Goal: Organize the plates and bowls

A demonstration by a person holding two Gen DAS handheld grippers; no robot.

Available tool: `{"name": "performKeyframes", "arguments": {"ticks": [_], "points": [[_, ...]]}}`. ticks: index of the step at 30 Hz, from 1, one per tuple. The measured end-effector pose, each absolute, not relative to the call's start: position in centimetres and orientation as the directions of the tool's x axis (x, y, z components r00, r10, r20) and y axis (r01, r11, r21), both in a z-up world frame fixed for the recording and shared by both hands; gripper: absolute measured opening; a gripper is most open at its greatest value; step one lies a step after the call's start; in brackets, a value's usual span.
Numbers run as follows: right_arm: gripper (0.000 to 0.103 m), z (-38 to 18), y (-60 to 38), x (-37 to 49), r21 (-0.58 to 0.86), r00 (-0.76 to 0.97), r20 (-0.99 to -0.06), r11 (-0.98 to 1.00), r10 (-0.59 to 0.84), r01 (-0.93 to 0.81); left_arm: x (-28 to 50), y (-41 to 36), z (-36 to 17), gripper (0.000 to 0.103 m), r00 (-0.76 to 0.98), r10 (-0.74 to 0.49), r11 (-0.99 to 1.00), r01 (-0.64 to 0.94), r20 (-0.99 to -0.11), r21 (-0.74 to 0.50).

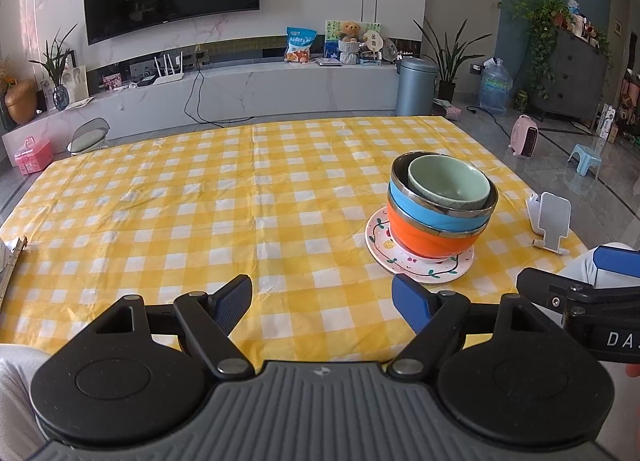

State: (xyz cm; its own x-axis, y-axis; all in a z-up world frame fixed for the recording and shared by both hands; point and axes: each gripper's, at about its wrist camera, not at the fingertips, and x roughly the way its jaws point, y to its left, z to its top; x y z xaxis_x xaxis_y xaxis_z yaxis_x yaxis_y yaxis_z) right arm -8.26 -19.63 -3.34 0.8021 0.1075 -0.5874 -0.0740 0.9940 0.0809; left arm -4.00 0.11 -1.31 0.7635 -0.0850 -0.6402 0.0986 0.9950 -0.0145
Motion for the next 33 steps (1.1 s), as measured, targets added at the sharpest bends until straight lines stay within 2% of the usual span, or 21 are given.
{"name": "performKeyframes", "arguments": {"ticks": [33], "points": [[0.1,-3.55,-19.52,-8.08,0.082,0.802,-0.587,0.993,0.112,-0.079,-4.03,0.03,-1.39,0.093,0.761,-0.085,0.995,0.102,-0.644,-0.01]]}}
